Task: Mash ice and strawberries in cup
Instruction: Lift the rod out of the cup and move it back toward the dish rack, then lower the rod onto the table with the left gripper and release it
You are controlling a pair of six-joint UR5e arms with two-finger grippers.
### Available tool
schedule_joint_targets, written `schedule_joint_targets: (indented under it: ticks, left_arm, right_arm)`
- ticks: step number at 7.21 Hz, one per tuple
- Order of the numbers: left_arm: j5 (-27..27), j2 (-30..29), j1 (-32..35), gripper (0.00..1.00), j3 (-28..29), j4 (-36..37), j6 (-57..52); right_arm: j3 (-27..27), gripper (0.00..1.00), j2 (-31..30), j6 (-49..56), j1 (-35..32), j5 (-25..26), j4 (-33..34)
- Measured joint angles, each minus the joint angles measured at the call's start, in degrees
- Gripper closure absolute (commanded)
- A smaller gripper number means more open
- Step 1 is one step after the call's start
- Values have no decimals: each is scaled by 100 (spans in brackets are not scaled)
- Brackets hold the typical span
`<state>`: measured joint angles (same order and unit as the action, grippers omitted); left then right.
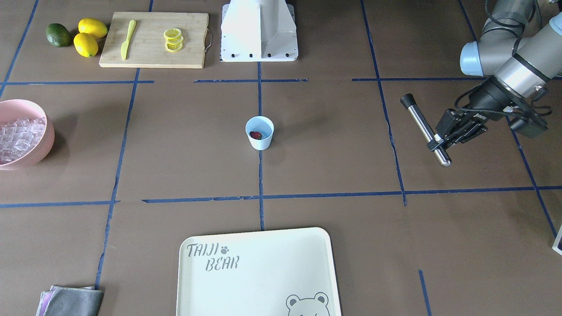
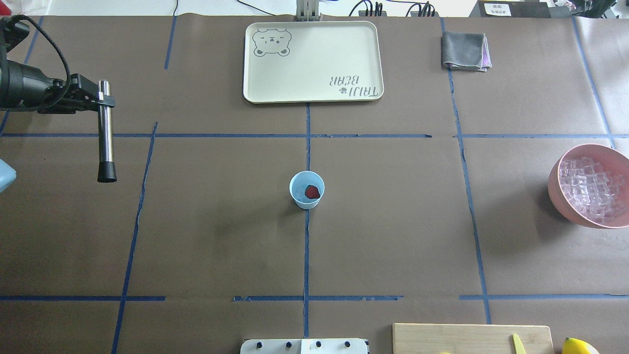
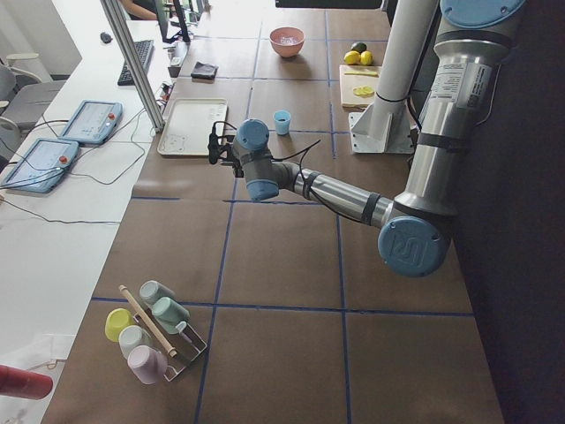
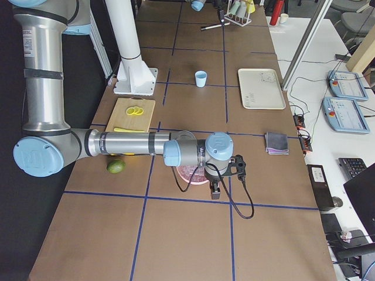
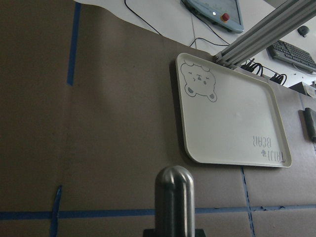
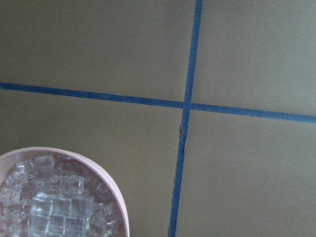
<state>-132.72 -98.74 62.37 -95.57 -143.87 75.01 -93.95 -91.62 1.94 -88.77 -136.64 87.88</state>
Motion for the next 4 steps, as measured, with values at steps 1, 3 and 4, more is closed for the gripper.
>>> schedule_joint_targets:
  ticks: [1, 3, 4]
  left_arm:
    - [-255, 238, 161, 100, 33, 204, -321]
    - [-407, 661, 284, 100, 444, 350, -1516]
    - [-398, 752, 308, 100, 750, 378, -2088]
  right_arm:
    - [-3, 0, 5, -1, 0, 6, -1]
    - [7, 0, 14, -1, 27, 14, -7]
    - [25, 0, 23, -1, 50, 15, -10]
